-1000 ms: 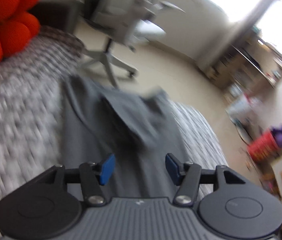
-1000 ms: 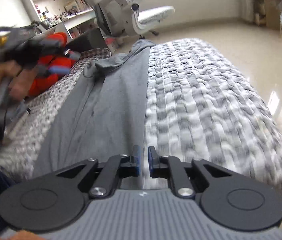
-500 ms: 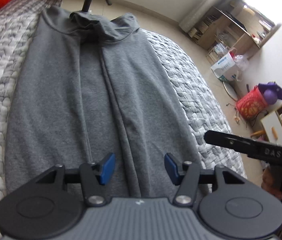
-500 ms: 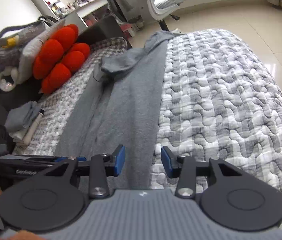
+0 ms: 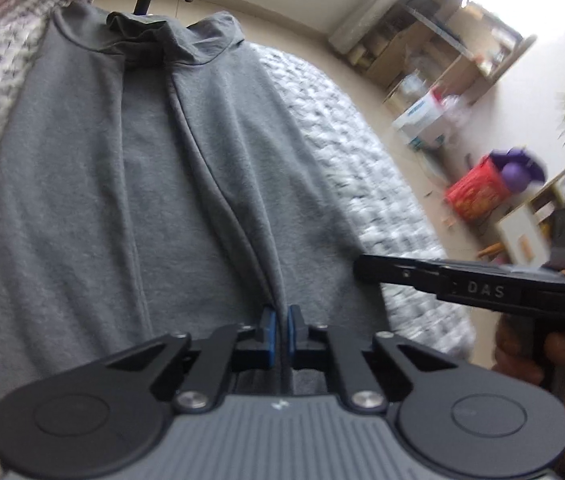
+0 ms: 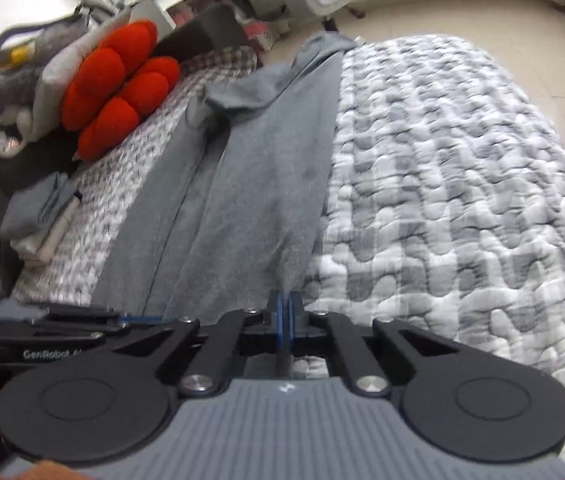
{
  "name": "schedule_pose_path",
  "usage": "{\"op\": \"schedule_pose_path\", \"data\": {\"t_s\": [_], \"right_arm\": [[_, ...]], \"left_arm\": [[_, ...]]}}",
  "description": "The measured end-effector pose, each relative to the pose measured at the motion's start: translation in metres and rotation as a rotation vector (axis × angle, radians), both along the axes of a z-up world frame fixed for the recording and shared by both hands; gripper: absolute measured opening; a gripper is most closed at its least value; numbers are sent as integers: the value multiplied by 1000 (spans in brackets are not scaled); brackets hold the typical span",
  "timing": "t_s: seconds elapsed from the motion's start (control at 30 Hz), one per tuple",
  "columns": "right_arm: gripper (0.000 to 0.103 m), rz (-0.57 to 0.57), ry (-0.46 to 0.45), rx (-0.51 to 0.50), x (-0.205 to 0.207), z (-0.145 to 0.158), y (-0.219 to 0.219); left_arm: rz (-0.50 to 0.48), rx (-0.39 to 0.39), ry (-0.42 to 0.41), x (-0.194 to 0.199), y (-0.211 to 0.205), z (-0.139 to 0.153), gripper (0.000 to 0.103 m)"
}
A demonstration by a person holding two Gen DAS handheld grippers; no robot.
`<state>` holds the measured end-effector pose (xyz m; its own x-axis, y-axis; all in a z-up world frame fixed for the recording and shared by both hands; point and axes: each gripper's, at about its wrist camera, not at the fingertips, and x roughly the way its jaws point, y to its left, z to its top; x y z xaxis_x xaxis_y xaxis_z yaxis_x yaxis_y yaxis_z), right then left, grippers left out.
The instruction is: Fold clothes
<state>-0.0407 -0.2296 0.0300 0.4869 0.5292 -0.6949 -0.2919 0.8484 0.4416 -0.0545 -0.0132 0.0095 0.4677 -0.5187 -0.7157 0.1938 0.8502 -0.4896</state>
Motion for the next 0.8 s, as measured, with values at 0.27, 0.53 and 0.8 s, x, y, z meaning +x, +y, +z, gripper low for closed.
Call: {"op": "schedule_pose_path", "data": {"t_s": [0.27,0.53,0.8], "right_arm": [[15,23,25,-8,-4,-6,2],[12,53,3,-38,-18,-5,5],[4,38,-21,-5,-24,1,-7]], "left_arm": [[2,1,-6,-11,5,-5,14],[-55,58,-55,-30,-7,1,31],[-4,-50,42,-34,1,-9,6]]}}
